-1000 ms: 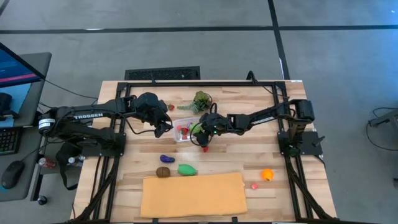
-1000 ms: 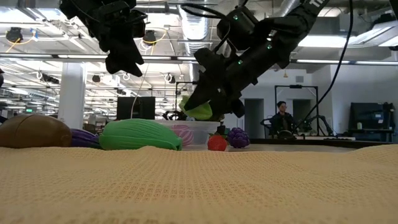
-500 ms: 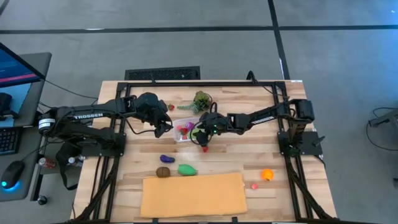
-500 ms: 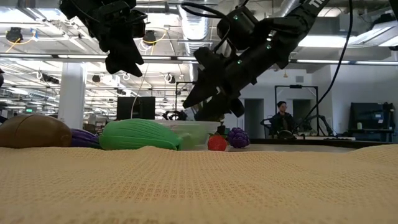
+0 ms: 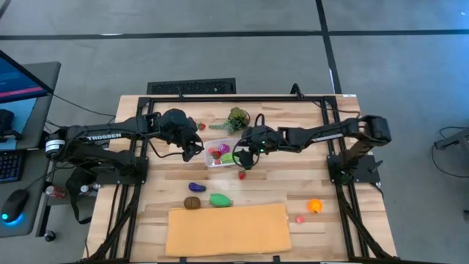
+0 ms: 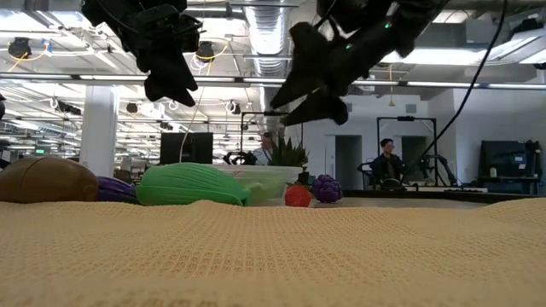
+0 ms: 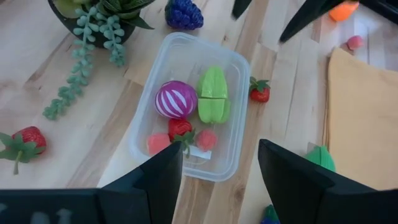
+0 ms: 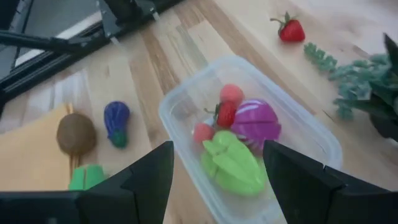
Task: Pick and placing Produce into tupperware
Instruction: Put the purple eggplant into the transparent bin
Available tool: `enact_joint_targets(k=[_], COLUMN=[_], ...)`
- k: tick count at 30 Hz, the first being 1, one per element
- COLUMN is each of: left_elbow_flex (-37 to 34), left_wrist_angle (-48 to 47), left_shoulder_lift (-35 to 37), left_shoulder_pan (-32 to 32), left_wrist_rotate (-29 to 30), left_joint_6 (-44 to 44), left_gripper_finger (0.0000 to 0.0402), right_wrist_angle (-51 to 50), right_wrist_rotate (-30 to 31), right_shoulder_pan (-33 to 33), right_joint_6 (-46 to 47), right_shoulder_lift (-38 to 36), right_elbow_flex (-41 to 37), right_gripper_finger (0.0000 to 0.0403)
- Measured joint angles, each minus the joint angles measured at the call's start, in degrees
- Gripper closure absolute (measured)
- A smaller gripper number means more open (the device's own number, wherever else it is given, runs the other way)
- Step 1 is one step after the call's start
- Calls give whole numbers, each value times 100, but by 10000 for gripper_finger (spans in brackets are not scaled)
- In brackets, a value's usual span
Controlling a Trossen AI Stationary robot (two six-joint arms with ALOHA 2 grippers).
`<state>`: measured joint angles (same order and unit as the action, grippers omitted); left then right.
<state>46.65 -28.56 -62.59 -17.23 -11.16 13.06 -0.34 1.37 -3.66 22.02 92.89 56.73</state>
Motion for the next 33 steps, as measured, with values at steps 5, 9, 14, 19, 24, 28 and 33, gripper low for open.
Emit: enact_joint_targets(k=[5, 9, 14, 19, 24, 28, 33], left_elbow_flex=[0, 0, 0, 0, 0, 0, 0], left_wrist_angle=[-122, -294, -684, -981, -898, -903, -897], left_shoulder_lift=[0, 0, 0, 0, 0, 0, -31], left_shoulder_pan=[2, 74, 431, 919, 1515, 2093, 2759], left_wrist_rotate=[-20, -55, -61, -58, 77, 565, 1378], left_joint_6=[-2, -12, -168, -205, -73, -16, 107], left_gripper_finger=[201, 201, 201, 201, 201, 201, 201], right_wrist_angle=[-1072, -1901, -2705, -3217, -3663, -3957, -4413], right_wrist_rotate=[53, 397, 908, 1361, 1806, 2222, 2758], right_shoulder_pan=[132, 419, 840, 1283, 1748, 2185, 2734], right_joint_6=[-2, 0, 186, 527, 976, 1390, 2056], right_shoulder_lift=[-550, -931, -1340, -1666, -1967, -2148, -2311], right_elbow_flex=[0, 0, -2, -2, -2, -2, -2], right_gripper_finger=[163, 163, 163, 163, 163, 163, 163])
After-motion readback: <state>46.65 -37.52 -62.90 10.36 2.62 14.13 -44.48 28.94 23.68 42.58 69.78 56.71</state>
